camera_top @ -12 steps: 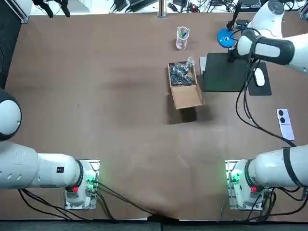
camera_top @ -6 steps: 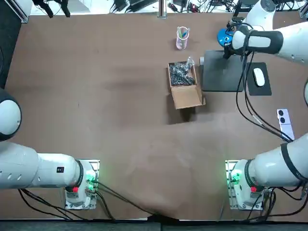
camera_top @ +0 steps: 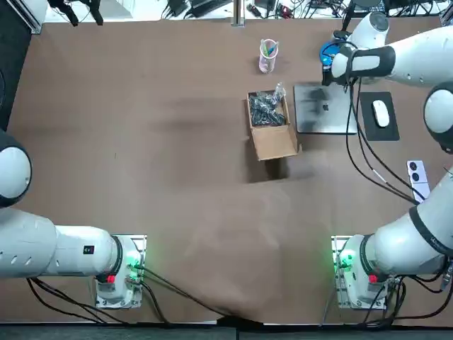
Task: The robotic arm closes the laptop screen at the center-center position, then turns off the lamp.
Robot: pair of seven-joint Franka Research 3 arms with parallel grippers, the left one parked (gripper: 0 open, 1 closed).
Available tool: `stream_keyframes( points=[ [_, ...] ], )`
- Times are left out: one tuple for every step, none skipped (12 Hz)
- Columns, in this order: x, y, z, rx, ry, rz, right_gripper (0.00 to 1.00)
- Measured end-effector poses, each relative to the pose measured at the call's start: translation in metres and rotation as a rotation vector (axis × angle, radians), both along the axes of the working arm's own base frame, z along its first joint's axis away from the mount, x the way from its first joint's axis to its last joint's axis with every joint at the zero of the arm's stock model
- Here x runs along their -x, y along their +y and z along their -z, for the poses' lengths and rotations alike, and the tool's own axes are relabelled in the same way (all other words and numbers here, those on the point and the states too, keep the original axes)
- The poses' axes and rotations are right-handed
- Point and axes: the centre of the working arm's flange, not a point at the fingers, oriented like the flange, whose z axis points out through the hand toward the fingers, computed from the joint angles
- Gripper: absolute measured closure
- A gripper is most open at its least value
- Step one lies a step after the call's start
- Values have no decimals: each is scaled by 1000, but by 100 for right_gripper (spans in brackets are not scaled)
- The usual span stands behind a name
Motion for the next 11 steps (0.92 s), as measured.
stream_keyframes(
  points=[
    [-3,-1,2,0,-3,2,98],
    [-6,-2,2,1,-7,3,98],
    [-8,-3,0,2,-12,3,98],
    [-10,-4,-2,3,-17,3,98],
    [-11,-3,-4,2,-21,2,98],
    [-12,-3,-5,3,-23,-1,98],
    [-12,-2,-6,5,-24,-4,98],
    [-11,-2,-7,6,-23,-7,98],
    [-11,-2,-9,8,-17,-10,98],
    [-13,-1,-13,10,-4,-14,98],
    [-18,-1,-29,14,28,-23,98]
  ],
)
